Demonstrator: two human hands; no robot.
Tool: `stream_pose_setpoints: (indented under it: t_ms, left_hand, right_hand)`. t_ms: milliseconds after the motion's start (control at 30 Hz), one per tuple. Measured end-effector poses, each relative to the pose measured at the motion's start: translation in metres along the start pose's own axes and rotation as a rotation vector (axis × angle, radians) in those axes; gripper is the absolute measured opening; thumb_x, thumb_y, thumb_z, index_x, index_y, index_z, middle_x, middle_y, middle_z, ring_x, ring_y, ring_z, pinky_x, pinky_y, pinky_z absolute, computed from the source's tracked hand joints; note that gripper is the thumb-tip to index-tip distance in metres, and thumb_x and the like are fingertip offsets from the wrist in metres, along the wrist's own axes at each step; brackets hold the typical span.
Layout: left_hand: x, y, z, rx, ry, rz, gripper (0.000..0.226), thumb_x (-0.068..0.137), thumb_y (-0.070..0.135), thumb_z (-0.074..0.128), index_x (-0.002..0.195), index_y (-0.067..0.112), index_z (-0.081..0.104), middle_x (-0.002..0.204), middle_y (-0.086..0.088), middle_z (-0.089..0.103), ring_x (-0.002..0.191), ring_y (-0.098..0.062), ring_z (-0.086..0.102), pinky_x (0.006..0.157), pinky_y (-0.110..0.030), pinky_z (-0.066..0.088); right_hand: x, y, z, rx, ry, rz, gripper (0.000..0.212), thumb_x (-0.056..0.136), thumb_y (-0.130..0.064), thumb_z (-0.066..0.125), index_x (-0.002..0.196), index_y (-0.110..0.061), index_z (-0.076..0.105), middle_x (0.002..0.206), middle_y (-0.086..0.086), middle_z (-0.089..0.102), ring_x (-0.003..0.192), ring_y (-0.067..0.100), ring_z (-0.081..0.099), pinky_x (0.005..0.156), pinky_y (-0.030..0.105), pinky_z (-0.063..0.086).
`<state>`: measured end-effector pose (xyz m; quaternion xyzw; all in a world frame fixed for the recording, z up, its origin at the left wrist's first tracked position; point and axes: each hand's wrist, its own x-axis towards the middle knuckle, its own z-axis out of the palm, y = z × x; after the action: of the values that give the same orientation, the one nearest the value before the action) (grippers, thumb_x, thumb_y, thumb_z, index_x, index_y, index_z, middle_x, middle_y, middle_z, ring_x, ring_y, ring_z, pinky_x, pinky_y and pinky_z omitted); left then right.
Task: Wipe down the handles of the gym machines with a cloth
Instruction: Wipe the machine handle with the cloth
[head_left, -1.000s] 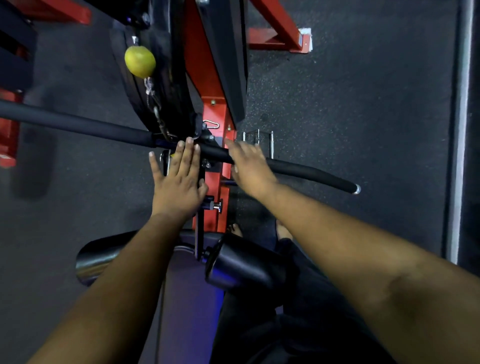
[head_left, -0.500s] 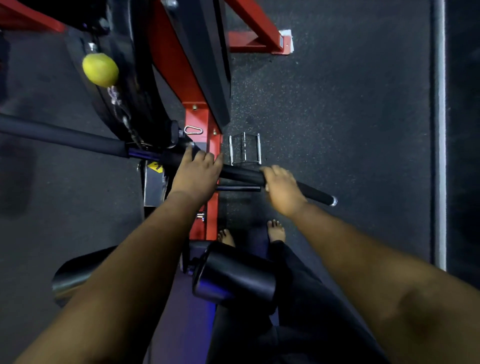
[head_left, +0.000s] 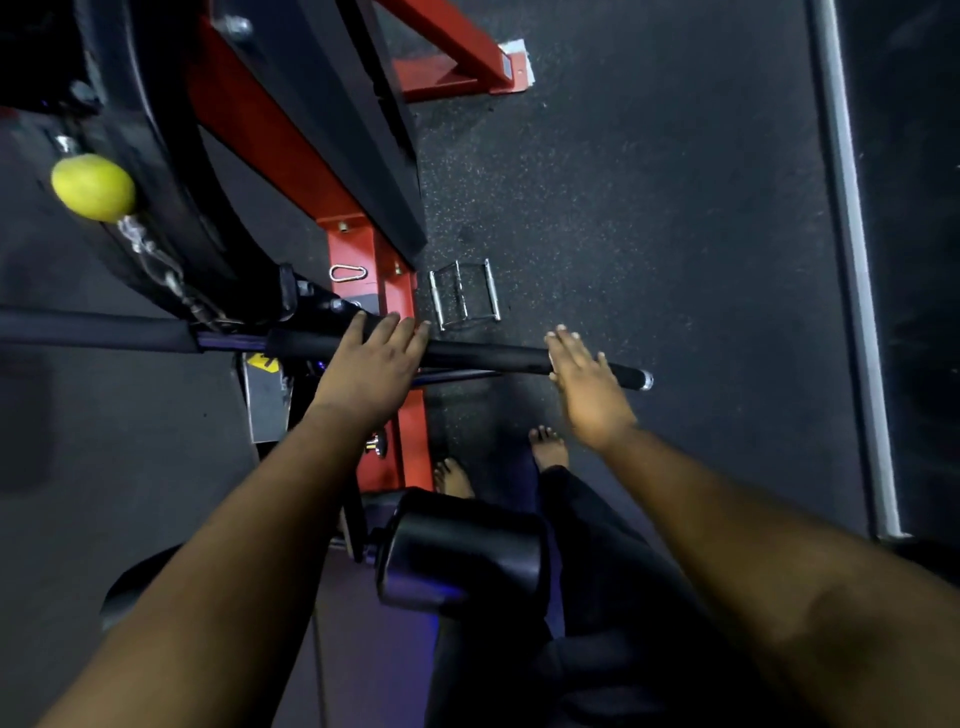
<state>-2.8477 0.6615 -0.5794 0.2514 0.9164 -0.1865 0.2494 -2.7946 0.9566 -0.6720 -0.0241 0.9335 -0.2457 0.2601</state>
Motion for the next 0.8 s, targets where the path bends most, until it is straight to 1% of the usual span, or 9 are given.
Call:
stream_pose_setpoints:
  t_ms: [100, 200, 300, 433, 567, 633, 667, 733, 800]
  left_hand:
    - [0.007, 0.010, -0.001, -0.009, 0.007, 0.006, 0.063, 0.096, 0.017, 0.024, 0.159, 0.011, 0.025, 0.146, -0.009, 0.050, 0.132, -0.029, 0.049, 0.108, -0.053, 0.038]
    - [0.024, 0.027, -0.001, -0.034, 0.025, 0.037, 0.056, 0.098, 0.021, 0.035, 0.154, 0.013, 0.034, 0.132, -0.006, 0.056, 0.117, -0.029, 0.057, 0.091, -0.045, 0.045]
    - [0.042, 0.044, -0.008, -0.072, 0.015, 0.049, 0.049, 0.099, 0.035, 0.048, 0.144, 0.015, 0.041, 0.130, -0.008, 0.057, 0.117, -0.029, 0.057, 0.089, -0.044, 0.045]
    - [0.061, 0.050, -0.008, -0.134, -0.014, 0.031, 0.041, 0.101, 0.047, 0.045, 0.127, 0.016, 0.048, 0.126, -0.009, 0.060, 0.116, -0.031, 0.058, 0.090, -0.043, 0.044]
    - [0.065, 0.044, -0.003, -0.102, 0.000, 0.074, 0.046, 0.100, 0.057, 0.045, 0.123, 0.017, 0.049, 0.121, -0.008, 0.062, 0.107, -0.031, 0.062, 0.084, -0.041, 0.046]
    - [0.064, 0.042, -0.006, -0.091, 0.025, 0.103, 0.045, 0.099, 0.057, 0.044, 0.120, 0.018, 0.050, 0.117, -0.007, 0.063, 0.103, -0.031, 0.064, 0.081, -0.041, 0.046]
    - [0.062, 0.042, -0.009, -0.099, 0.034, 0.109, 0.044, 0.098, 0.057, 0.045, 0.118, 0.017, 0.050, 0.116, -0.007, 0.064, 0.101, -0.031, 0.064, 0.080, -0.041, 0.046]
    - [0.064, 0.043, -0.015, -0.122, 0.050, 0.114, 0.044, 0.094, 0.056, 0.048, 0.115, 0.017, 0.052, 0.113, -0.007, 0.065, 0.100, -0.031, 0.064, 0.080, -0.041, 0.047]
    - [0.068, 0.046, -0.021, -0.141, 0.062, 0.127, 0.045, 0.093, 0.059, 0.050, 0.112, 0.018, 0.051, 0.110, -0.007, 0.066, 0.097, -0.032, 0.065, 0.077, -0.040, 0.046]
  right_hand:
    - [0.001, -0.016, 0.010, 0.194, 0.061, 0.070, 0.059, 0.106, -0.008, 0.042, 0.162, -0.013, 0.024, 0.170, 0.004, 0.012, 0.158, 0.022, 0.009, 0.126, 0.053, 0.014]
    - [0.006, -0.058, 0.026, 0.217, 0.108, 0.017, 0.059, 0.105, -0.011, 0.041, 0.161, -0.017, 0.025, 0.170, -0.002, 0.015, 0.158, 0.018, 0.003, 0.124, 0.056, 0.000]
    - [0.010, -0.074, 0.034, 0.136, 0.104, -0.036, 0.058, 0.108, -0.021, 0.038, 0.163, -0.020, 0.019, 0.171, -0.007, 0.009, 0.158, 0.014, -0.004, 0.120, 0.057, -0.007]
    - [0.008, -0.030, 0.029, -0.081, 0.085, -0.091, 0.060, 0.109, -0.025, 0.035, 0.163, -0.026, 0.009, 0.171, -0.009, 0.006, 0.158, 0.017, -0.001, 0.122, 0.062, -0.001]
    - [-0.003, 0.051, 0.022, -0.069, 0.028, 0.132, 0.072, 0.105, -0.014, 0.047, 0.164, -0.024, 0.007, 0.171, -0.007, 0.009, 0.158, 0.020, 0.000, 0.125, 0.059, 0.003]
    - [-0.012, 0.082, 0.017, 0.135, 0.048, 0.292, 0.061, 0.107, -0.012, 0.041, 0.163, -0.021, 0.019, 0.169, -0.003, 0.019, 0.158, 0.026, 0.007, 0.124, 0.058, 0.008]
    - [-0.016, 0.093, 0.017, 0.236, 0.110, 0.352, 0.054, 0.109, -0.015, 0.038, 0.161, -0.018, 0.027, 0.168, 0.002, 0.025, 0.157, 0.028, 0.012, 0.125, 0.056, 0.013]
    - [-0.018, 0.101, 0.017, 0.376, 0.235, 0.463, 0.048, 0.110, -0.018, 0.039, 0.157, -0.008, 0.036, 0.165, 0.010, 0.031, 0.155, 0.030, 0.020, 0.126, 0.045, 0.017]
    - [-0.012, 0.089, 0.018, 0.487, 0.295, 0.563, 0.049, 0.110, -0.017, 0.040, 0.156, 0.000, 0.033, 0.165, 0.015, 0.028, 0.155, 0.029, 0.020, 0.124, 0.025, 0.012]
